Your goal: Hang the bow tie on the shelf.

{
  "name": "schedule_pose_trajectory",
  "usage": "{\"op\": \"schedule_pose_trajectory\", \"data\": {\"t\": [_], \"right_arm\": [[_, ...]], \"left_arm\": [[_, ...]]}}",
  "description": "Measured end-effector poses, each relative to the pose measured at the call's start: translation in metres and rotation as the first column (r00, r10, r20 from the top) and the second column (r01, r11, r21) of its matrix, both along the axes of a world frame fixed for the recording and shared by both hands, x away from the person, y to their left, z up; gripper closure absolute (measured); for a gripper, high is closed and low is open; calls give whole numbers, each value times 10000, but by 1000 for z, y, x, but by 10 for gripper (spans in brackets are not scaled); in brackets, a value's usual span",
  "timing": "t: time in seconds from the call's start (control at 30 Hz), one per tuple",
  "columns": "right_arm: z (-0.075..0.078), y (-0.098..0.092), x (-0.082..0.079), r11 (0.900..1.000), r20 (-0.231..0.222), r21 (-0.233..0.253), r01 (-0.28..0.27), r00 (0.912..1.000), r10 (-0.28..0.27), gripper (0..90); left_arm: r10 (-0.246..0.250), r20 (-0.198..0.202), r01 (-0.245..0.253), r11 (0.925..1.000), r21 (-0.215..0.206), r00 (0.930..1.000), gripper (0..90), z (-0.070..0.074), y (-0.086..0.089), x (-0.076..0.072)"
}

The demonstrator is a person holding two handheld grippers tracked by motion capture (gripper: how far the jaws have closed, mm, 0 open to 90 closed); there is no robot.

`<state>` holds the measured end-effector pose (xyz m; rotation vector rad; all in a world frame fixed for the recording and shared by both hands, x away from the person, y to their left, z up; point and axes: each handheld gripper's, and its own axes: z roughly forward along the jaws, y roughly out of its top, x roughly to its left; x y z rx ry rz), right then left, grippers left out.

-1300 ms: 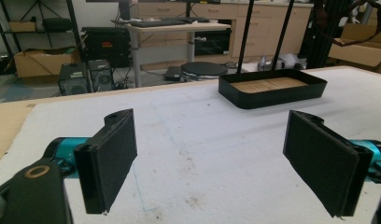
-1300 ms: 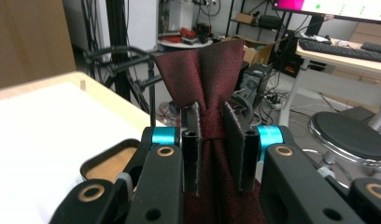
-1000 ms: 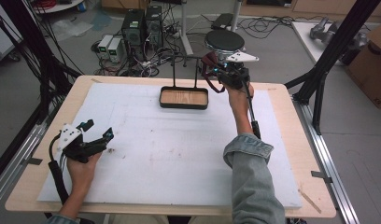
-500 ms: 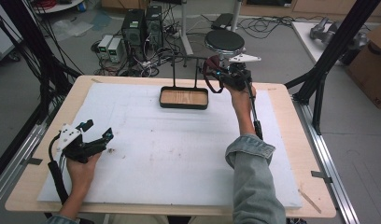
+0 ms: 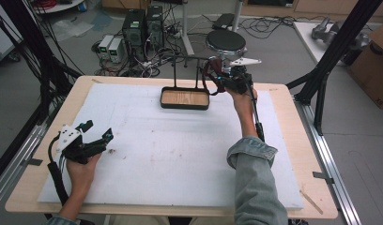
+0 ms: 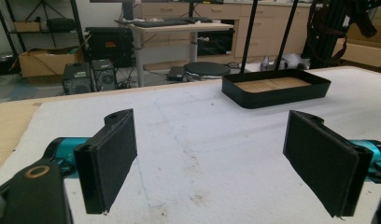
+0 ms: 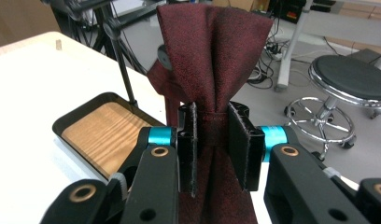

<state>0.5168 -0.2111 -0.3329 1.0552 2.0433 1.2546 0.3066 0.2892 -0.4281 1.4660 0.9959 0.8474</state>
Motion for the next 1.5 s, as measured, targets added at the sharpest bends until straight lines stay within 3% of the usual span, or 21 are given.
{"op": "schedule_pose_trajectory", "data": {"t": [0.2, 0.6, 0.83, 1.2, 1.3, 1.5], "right_arm": [[-7, 3, 2, 9990, -250, -452, 19, 9997, -30, 710], [-6, 5, -2, 9985, -117, -548, 53, 9999, -60, 619], [4, -1, -9, 9996, 113, -280, -21, 9999, 24, 529], [30, -18, -28, 9996, 889, 256, 90, 9960, -112, 357], [43, -29, -41, 9984, 1225, 553, 135, 9923, -202, 296], [53, -47, -59, 9943, 1760, 987, 406, 9827, -576, 201]], "left_arm": [[12, 7, -12, 10000, 8, 10000, 176, 0, 0, 0], [9, 1, -9, 10000, 12, 10000, 176, 0, -1, 0], [35, 16, -35, 10000, 8, 10000, 176, 0, 0, 0], [131, -64, -131, 9999, 16, 9999, 175, -1, 2, -1], [190, -78, -190, 9998, 9, 9998, 174, -1, 3, -1], [222, -71, -221, 9997, 106, 9997, 172, 0, 3, -4]]}}
